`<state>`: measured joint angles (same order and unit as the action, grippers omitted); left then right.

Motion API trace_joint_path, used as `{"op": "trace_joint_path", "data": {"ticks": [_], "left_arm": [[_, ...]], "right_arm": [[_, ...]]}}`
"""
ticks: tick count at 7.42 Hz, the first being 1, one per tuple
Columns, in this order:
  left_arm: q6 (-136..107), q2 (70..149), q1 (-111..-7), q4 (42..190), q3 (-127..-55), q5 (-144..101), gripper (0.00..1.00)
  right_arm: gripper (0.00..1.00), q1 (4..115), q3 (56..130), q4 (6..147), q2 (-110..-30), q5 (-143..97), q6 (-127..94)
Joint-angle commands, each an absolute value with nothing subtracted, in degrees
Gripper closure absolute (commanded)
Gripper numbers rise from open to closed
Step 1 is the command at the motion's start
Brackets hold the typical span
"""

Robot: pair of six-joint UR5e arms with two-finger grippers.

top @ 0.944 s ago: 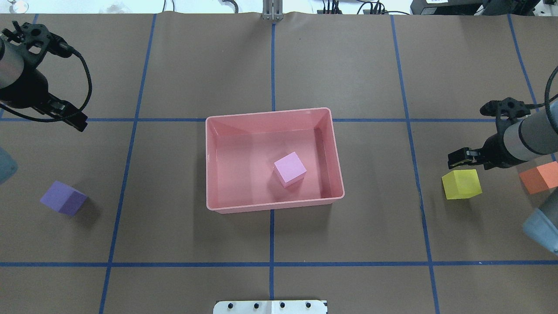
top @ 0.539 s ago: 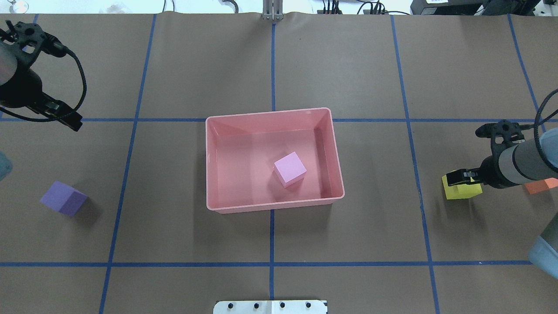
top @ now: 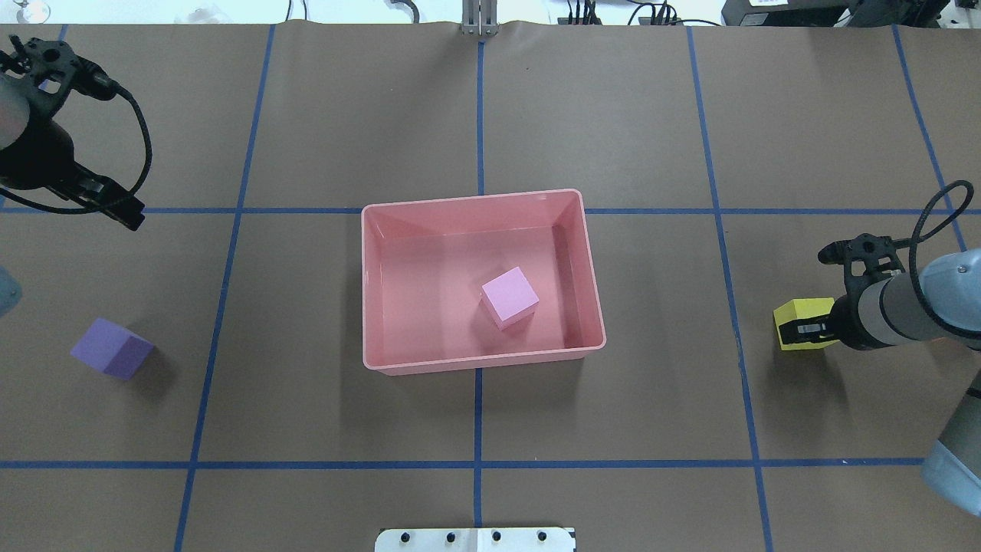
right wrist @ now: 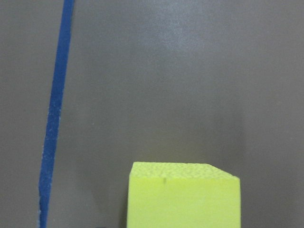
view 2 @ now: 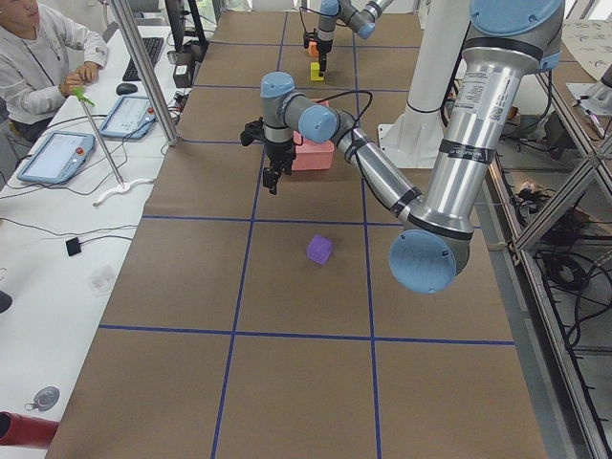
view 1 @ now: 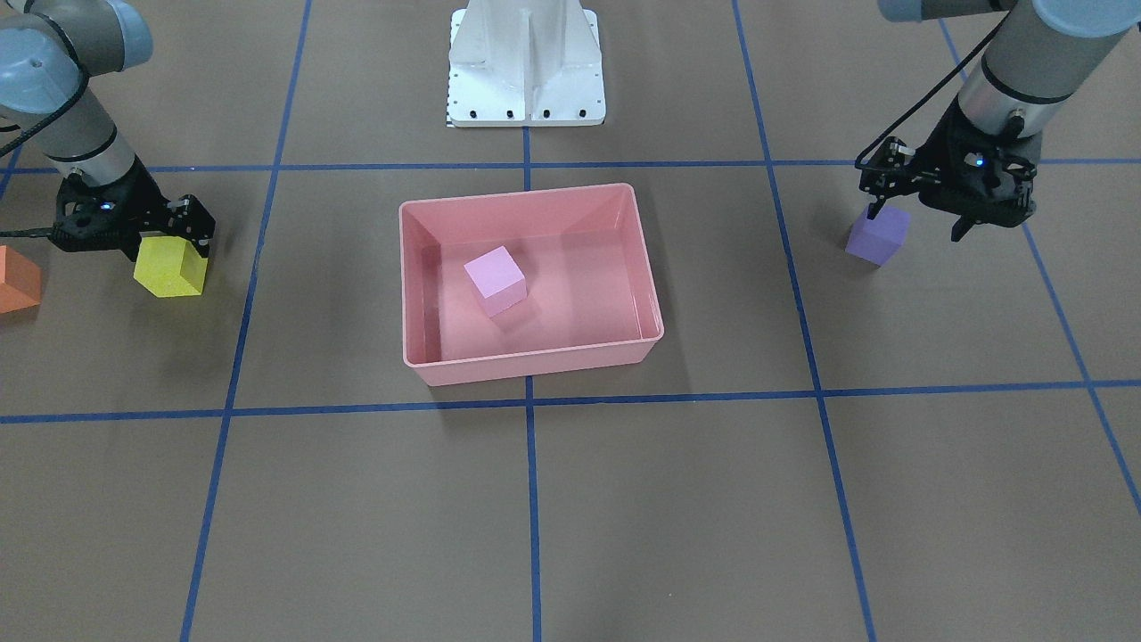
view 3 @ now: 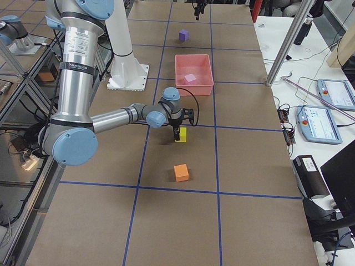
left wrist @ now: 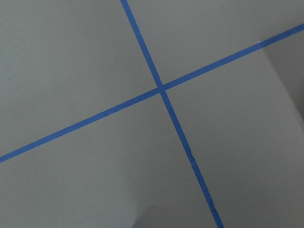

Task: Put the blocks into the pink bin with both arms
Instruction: 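Grasp the yellow cube with the right gripper and lift it, then carry the yellow cube into the pink bin and release it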

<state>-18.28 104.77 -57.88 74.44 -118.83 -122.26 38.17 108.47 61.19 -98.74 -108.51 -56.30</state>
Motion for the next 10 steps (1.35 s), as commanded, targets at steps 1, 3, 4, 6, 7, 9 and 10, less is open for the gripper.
{"op": "trace_joint_path", "data": {"ticks": [1,3,4,6,7,9,10], "left_arm": [[-18.28,104.77,-57.83,74.44,-118.74,-122.26,0.0],[-18.46,104.77,-57.66,74.44,-118.48,-122.26,0.0],[-18.46,104.77,-57.48,74.44,-118.39,-122.26,0.0],[-18.46,104.85,-57.39,74.44,-118.13,-122.26,0.0],[-18.46,104.85,-57.39,74.53,-118.04,-122.26,0.0],[-18.46,104.94,-57.3,74.62,-117.86,-122.26,0.0],[-18.46,105.03,-57.22,74.71,-117.34,-122.26,0.0]], "right_arm": [[1.0,38.93,110.81,62.13,-96.96,-110.2,-56.25],[1.0,41.82,111.0,65.98,-87.85,-113.98,-56.86],[1.0,42.27,111.53,72.79,-81.02,-114.78,-59.39],[1.0,41.93,111.89,87.48,-68.17,-114.79,-63.18],[1.0,41.05,110.84,91.11,-62.81,-114.7,-66.67],[1.0,37.9,106.02,91.67,-54.7,-113.47,-73.88],[1.0,34.66,102.69,91.76,-49.8,-110.94,-78.35]]}}
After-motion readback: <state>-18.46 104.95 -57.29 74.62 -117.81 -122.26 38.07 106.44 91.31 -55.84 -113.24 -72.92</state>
